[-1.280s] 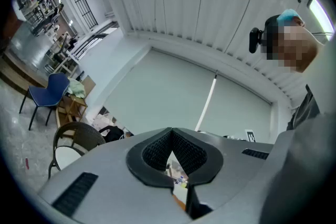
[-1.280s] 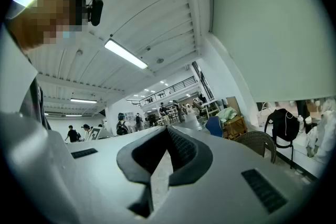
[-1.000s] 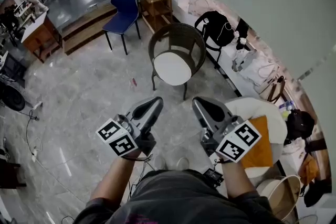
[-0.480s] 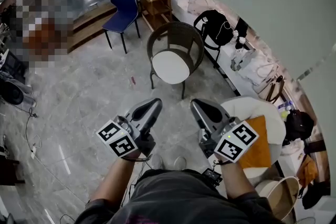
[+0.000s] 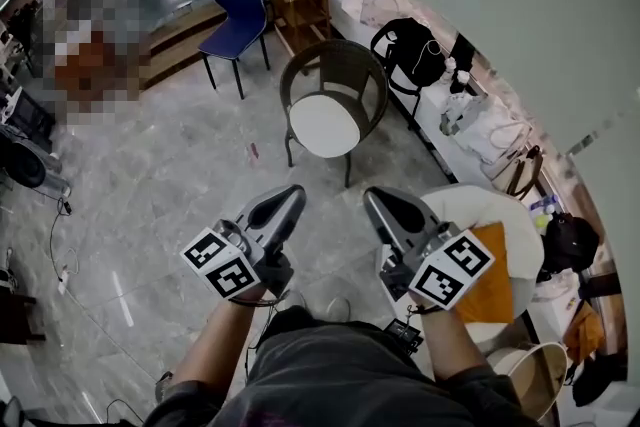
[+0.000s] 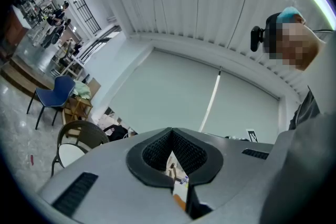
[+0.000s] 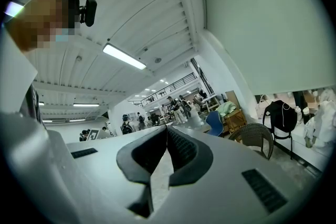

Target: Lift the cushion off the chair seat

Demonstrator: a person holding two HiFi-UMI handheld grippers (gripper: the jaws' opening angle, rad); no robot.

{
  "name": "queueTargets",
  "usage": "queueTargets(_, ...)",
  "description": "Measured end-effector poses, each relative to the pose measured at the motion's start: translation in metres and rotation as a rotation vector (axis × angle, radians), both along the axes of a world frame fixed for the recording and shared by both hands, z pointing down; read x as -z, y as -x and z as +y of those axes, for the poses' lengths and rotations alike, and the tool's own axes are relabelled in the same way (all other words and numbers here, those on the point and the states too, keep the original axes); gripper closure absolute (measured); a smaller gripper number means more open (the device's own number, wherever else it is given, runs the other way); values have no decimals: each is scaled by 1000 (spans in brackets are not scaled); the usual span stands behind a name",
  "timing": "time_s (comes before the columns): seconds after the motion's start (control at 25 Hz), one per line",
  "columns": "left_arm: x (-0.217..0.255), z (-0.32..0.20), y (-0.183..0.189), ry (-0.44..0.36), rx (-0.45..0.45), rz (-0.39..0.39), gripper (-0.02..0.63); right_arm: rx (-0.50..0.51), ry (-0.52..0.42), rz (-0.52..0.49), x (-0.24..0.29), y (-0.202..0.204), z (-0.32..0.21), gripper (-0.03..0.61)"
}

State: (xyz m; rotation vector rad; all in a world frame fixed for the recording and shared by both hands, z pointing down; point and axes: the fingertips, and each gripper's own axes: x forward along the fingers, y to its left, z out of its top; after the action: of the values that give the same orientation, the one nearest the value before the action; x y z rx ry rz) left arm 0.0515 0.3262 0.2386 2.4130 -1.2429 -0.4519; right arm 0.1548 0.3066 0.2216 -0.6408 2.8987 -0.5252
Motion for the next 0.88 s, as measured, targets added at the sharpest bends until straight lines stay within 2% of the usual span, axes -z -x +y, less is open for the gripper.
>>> queueTargets(0.48, 1, -21, 3, -13, 5, 0, 604, 9, -10, 8, -1, 2, -17, 566)
queueTargets(0.88, -18, -75, 29, -6, 1, 9, 604, 1, 3, 25, -22, 24, -71, 566)
